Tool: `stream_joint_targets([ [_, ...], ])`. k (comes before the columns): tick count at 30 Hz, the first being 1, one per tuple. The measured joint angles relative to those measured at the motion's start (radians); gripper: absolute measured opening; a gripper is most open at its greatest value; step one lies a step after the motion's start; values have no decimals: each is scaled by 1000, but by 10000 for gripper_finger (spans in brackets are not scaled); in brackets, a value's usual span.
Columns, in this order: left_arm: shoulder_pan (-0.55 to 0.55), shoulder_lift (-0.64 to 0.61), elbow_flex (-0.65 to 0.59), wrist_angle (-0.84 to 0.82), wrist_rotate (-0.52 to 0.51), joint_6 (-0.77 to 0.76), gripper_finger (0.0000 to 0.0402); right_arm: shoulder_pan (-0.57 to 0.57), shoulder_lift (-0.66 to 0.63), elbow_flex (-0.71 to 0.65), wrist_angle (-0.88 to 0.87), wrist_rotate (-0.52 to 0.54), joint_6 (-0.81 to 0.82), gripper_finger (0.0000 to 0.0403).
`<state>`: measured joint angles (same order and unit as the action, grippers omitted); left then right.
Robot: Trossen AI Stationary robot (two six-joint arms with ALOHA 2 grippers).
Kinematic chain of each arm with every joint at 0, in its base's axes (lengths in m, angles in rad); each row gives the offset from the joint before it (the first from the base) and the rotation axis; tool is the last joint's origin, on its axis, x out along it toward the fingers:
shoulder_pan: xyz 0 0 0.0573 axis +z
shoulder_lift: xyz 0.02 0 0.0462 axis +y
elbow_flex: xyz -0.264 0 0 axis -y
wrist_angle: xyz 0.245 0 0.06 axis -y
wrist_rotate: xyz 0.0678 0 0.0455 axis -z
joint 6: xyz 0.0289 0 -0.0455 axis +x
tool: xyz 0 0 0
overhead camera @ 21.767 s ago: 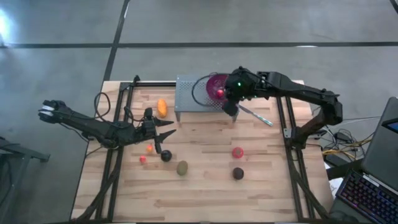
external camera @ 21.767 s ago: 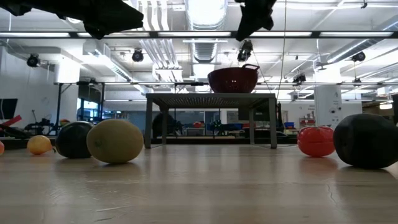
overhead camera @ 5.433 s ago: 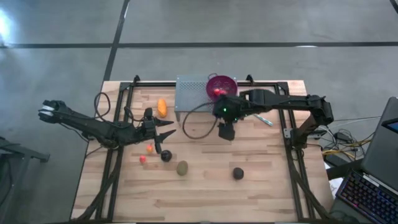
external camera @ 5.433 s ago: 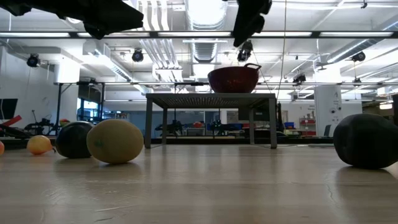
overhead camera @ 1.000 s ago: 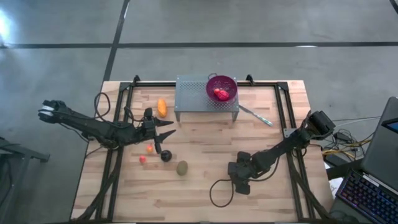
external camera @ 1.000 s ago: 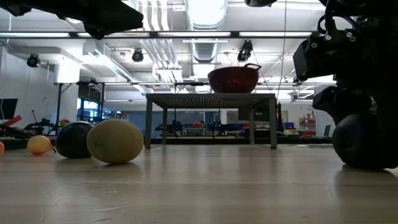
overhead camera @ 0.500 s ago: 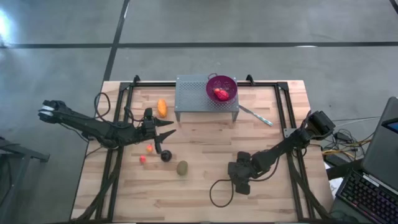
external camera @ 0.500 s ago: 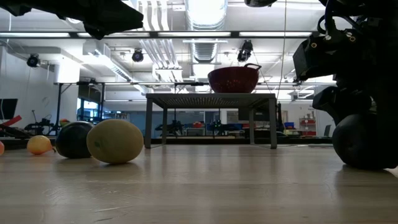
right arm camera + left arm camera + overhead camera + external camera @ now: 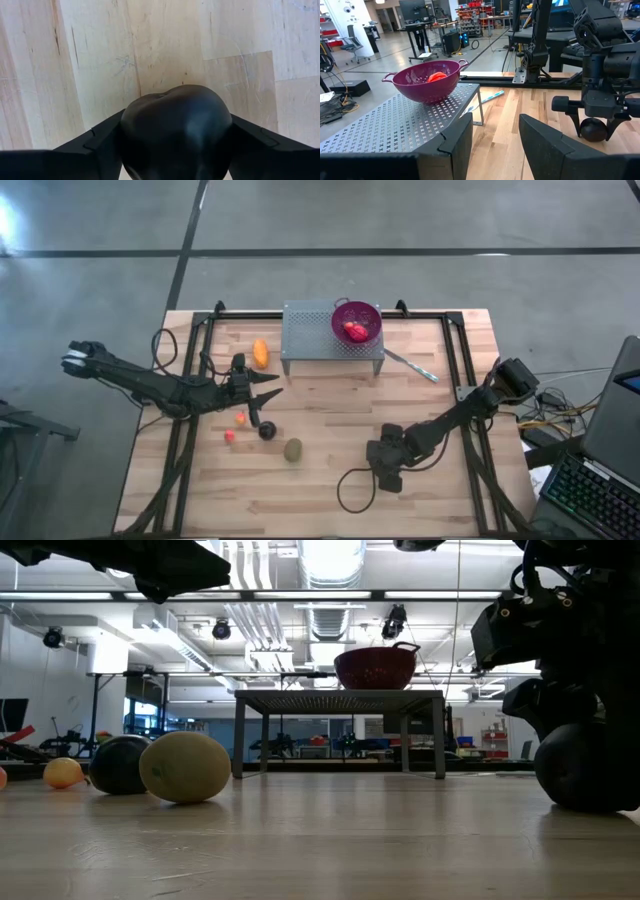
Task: Pick & Place Fruit
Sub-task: Put the plum into the purple strainer bowl on the shelf
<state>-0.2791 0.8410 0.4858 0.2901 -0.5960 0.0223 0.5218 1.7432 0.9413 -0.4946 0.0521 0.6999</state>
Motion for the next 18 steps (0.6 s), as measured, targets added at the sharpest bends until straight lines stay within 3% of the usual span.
stream_joint_targets([
  [18,0,0,0,0,0,0,168,-48,-42,-1,-4,-11,-59,253],
])
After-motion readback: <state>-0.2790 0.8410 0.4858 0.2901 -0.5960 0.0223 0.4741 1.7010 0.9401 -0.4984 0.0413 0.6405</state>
